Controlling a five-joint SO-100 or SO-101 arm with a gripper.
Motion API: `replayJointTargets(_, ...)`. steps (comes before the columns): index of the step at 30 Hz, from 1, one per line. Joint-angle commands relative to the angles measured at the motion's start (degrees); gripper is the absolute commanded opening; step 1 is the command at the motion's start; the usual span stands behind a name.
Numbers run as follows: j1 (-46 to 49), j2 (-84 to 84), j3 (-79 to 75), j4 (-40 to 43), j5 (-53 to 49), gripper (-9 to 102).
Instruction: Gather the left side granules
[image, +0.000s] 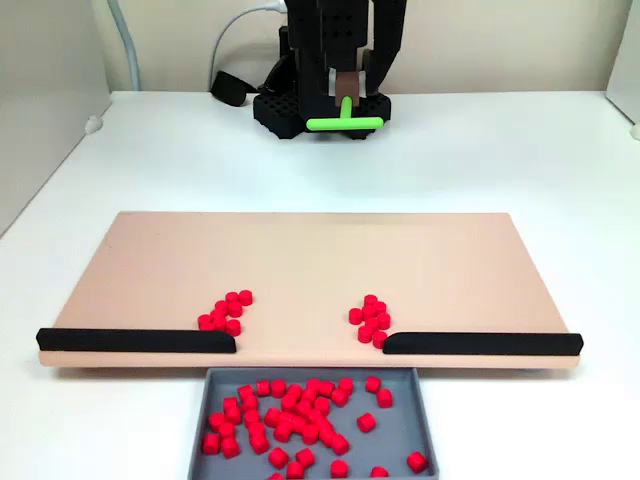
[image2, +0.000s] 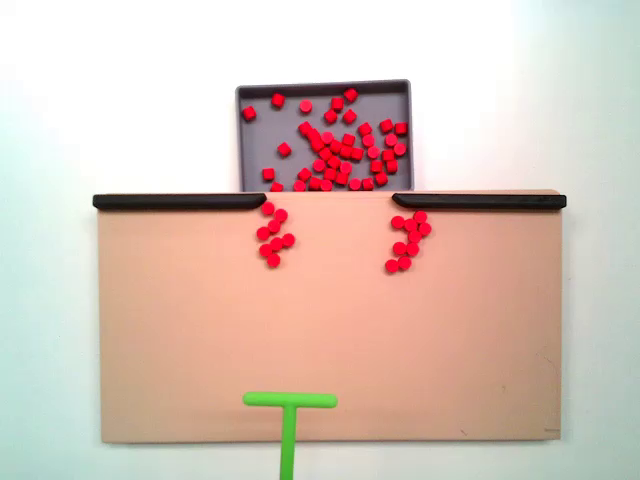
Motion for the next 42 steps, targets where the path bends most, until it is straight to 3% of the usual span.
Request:
replayJointTargets(1, -1.93, -1.76, -1.23, -0.26, 1.85, 0)
replayJointTargets(42, -0.7, -1.49, -1.23, -0.26, 0.0, 0)
